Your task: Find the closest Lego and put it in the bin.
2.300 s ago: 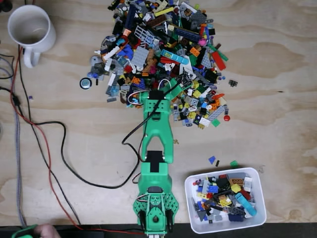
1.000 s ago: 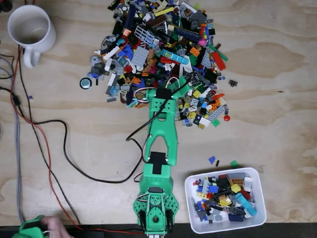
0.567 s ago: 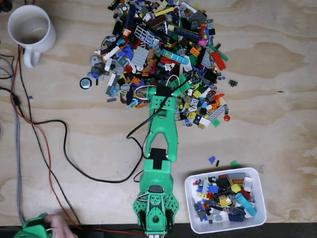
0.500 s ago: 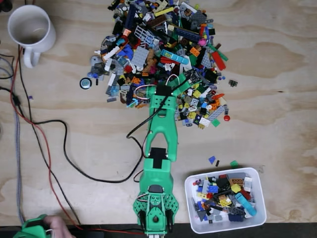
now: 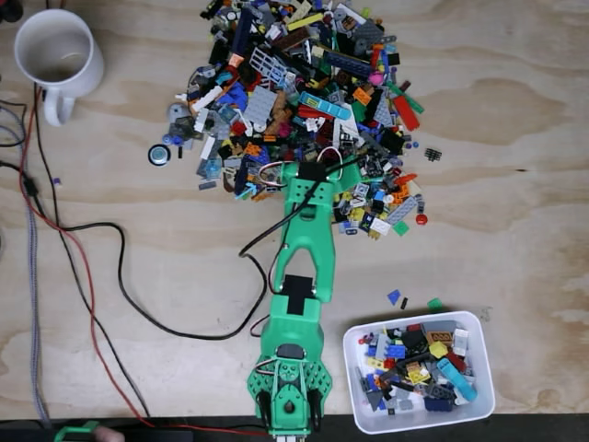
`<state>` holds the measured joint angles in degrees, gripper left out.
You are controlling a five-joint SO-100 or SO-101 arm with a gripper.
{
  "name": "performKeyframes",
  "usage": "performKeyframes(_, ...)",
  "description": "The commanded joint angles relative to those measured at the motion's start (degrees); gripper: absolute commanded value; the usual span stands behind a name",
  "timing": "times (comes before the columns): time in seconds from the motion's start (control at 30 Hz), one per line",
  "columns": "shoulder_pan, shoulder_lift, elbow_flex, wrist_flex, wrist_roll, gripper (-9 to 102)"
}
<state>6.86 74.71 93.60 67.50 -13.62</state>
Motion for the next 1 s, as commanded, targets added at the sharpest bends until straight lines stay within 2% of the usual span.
performKeyframes(0.0, 1.23, 6.5, 0.97, -1.41, 1.05, 16)
performKeyframes(0.47, 2.02, 4.83, 2.64, -5.71, 1.05, 18)
performKeyframes(0.97, 5.62, 8.26, 12.57, -12.92, 1.23, 19)
